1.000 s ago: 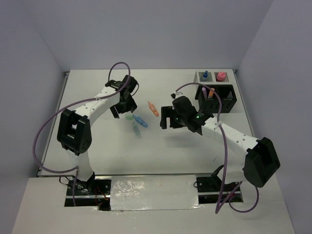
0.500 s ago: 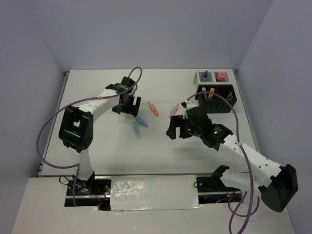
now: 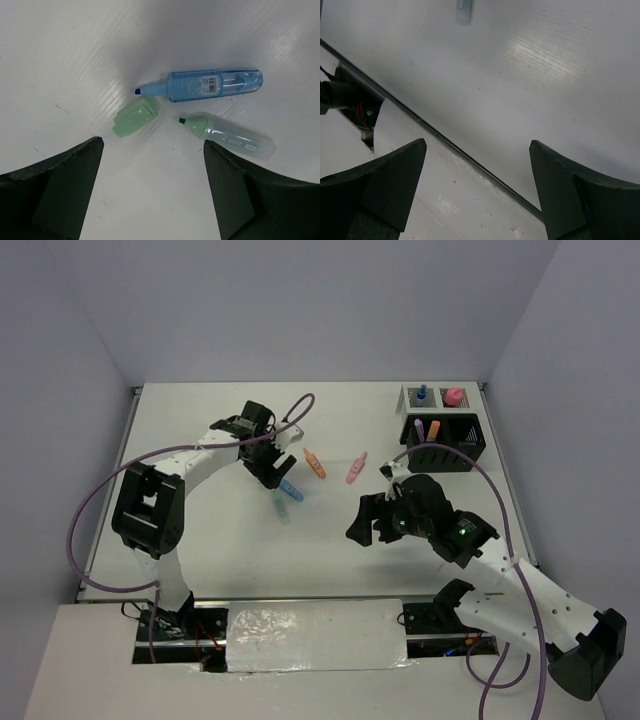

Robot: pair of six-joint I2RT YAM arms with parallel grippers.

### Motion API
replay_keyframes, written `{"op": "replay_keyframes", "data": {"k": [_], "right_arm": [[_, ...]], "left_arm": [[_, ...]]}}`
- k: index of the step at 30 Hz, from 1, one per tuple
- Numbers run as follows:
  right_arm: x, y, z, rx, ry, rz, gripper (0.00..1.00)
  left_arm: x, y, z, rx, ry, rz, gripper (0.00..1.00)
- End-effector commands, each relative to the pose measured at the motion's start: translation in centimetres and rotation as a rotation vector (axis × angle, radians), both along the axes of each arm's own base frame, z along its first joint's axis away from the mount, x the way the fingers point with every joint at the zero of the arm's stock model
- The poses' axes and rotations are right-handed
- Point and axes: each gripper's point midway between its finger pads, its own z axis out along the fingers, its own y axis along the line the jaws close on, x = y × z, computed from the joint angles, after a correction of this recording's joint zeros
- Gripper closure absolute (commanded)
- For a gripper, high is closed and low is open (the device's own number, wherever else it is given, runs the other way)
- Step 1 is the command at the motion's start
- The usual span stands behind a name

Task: Sort the stationery into containers
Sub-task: Pick up the pen cap from the center of the board.

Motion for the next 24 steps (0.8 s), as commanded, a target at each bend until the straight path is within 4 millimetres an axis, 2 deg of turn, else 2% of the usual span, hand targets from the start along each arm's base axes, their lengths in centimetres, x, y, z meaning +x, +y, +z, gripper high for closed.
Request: {"op": "replay_keyframes", "data": {"k": [1, 2, 3, 4, 9, 16, 20, 24], "right_arm": [[-1.2, -0.4, -0.4, -0.019, 0.011, 0.039, 0.09], [-1.2, -0.4, -0.2, -0.021, 0.005, 0.047, 0.09], [-1.4, -0.5, -0.3, -0.028, 0.014, 0.051, 0.09], [-1.4, -0.4, -0.2, -0.03, 0.018, 0.057, 0.09], [-1.4, -0.4, 0.5, -0.037, 0.003, 0.072, 0.09], [-1.7, -0.5, 0.1, -0.043, 0.014, 0.084, 0.09], [-1.9, -0.4, -0.1, -0.033, 0.029, 0.083, 0.09], [-2.0, -0.2, -0.1, -0.017, 0.04, 0.081, 0.09]], "left_arm": [[0.7, -0.3, 1.6, -0.072, -0.047, -0.134, 0.06], [0.9, 0.1, 1.7, -0.097, -0.033, -0.132, 0.08], [0.6, -0.4, 1.8, -0.141, -0.009, -0.155, 0.09], [0.7, -0.3, 1.1, -0.135, 0.01, -0.155, 0.1], [1.1, 0.4, 0.2, -0.088, 0.006, -0.148, 0.12], [0.7, 0.1, -1.7, -0.035, 0.009, -0.161, 0.12], [1.4, 0.2, -2.0, -0.027, -0.005, -0.151, 0.12], [1.9, 0.0, -3.1, -0.027, 0.028, -0.143, 0.13]]}}
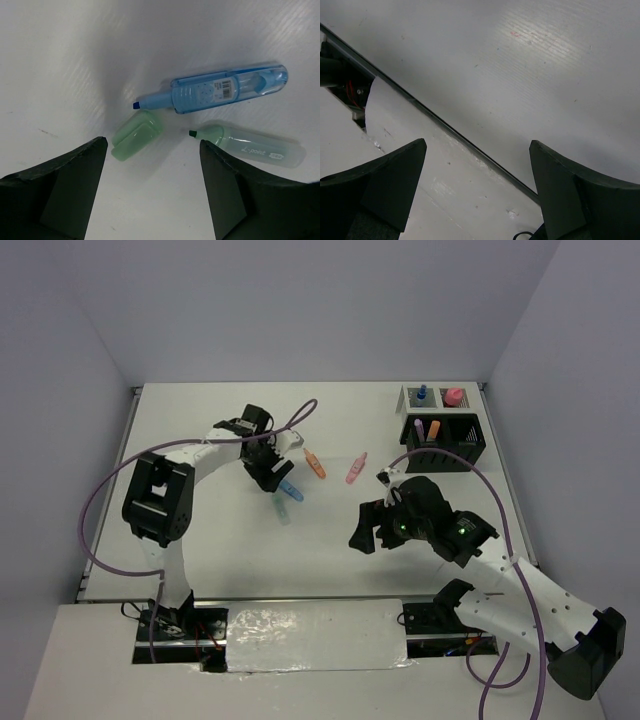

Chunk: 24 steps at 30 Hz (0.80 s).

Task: Sort the stationery into containers
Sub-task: Pick up the pen cap from the center of the board.

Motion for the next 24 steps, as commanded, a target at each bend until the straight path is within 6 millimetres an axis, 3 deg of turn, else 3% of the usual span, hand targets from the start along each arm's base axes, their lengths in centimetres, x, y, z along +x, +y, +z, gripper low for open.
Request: {"op": "replay_keyframes", "data": {"k": [1, 6, 16, 21, 24], "right_arm": [[-0.2, 0.6, 1.2, 0.037, -0.013, 0.016, 0.09], [-0.1, 0.5, 1.3, 0.039, -0.012, 0.005, 0.09], [0.3, 0.8, 1.4, 0.044, -0.014, -0.004, 0.09], [0.5, 1.0, 1.5, 0.049, -0.012, -0.004, 0.09], [0.5, 1.0, 1.6, 0.051, -0.017, -0.004, 0.09]], "left_arm": [[1.3, -0.3, -0.5, -0.003, -0.008, -0.007, 0.13], [1.0, 0.1, -1.8, 0.006, 0.013, 0.002, 0.13], [2.2, 0.1, -1.7, 0.013, 0.003, 0.022, 0.16], [2.8, 0.5, -1.9, 0.022, 0.0, 0.057, 0.24], [2.6, 0.9, -2.3, 0.04, 0.01, 0.072, 0.37]]}}
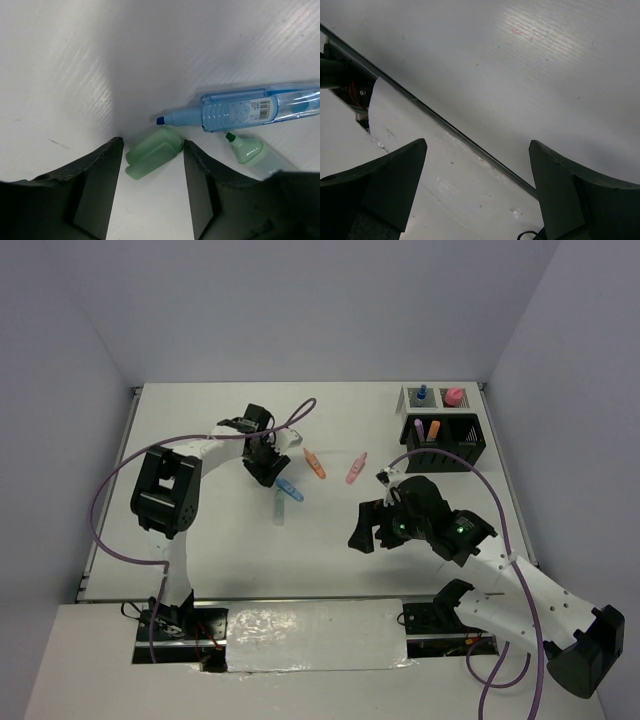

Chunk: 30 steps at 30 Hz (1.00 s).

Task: Sort the stationery into containers
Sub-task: Pick up the pen cap from the center of the board.

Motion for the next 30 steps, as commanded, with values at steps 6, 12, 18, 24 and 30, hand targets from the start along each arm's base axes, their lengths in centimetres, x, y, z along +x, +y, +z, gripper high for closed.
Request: {"op": "replay_keyframes", "data": {"k": [6, 12, 18, 24, 30], "right_arm": [[0.8, 1.0, 2.0, 0.054, -0.05, 0.005, 0.1], [0.9, 1.3, 2.3, 0.064, -0.055, 0.015, 0.1], [1.4, 1.8, 3.0, 0.08, -0.072, 0.018, 0.1], [2.2, 2.4, 3.0, 0.077, -0.09, 0.031, 0.1], [3.3, 3.6, 3.4, 0.076, -0.102, 0.053, 0.1]], "left_arm": [[0.0, 0.8, -0.6, 0.014, -0.017, 0.057, 0.46], [-1.1, 1.0, -1.5, 0.016, 0.043, 0.105, 0.57], [-3.0, 2.0, -2.3, 0.042, 0.095, 0.205, 0.71], [-5.5, 2.7, -2.9, 0.026, 0.128, 0.344, 1.0], [-7.6, 3.6, -3.1, 0.014, 0.161, 0.558, 1.0]]}}
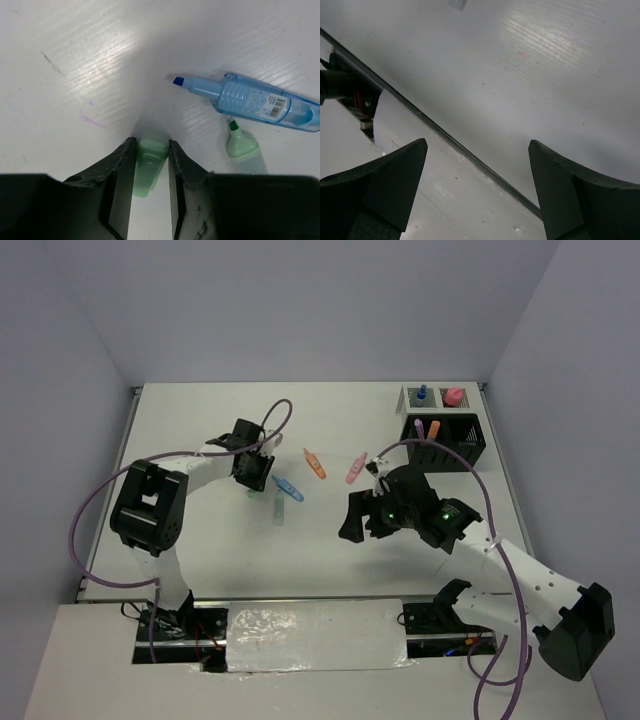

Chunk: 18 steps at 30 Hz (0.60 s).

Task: Sort the stationery into containers
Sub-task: Pick up the pen cap from the center of the board.

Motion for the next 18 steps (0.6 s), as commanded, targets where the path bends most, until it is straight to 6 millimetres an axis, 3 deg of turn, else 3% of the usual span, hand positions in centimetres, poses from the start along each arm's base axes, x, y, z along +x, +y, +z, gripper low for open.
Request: {"op": "replay_keyframes", "data": {"k": [1, 4, 8, 10, 17, 18], "right_arm": [[1.4, 2.1, 3.3, 0.072, -0.097, 0.048, 0.1], [1.6, 3.0, 2.9, 0.02, -0.098, 0.048, 0.09], [1.5, 4.4, 0.7, -0.099, -0.061, 0.064, 0.05], [2.0, 5.1, 1.1, -0.12, -0.08, 0.047, 0.01], [1.8, 9.2, -0.5, -0.17, -0.038, 0.077, 0.0], [1.7, 10.1, 0.0, -0.157, -0.039, 0.084, 0.0]], "left_arm": [[-5.0, 1.8, -2.6, 0.025, 0.181, 0.194, 1.0], [-5.3, 2.3, -1.8, 0.008, 0.16, 0.31, 1.0], [-5.6, 3.6, 0.1, 0.024, 0.12, 0.479, 1.0], [-6.1, 4.0, 0.9, 0.027, 0.113, 0.522, 1.0], [-8.1, 6.4, 8.1, -0.013, -0.032, 0.724, 1.0], [-8.3, 6.5, 8.9, -0.023, -0.043, 0.738, 1.0]]}}
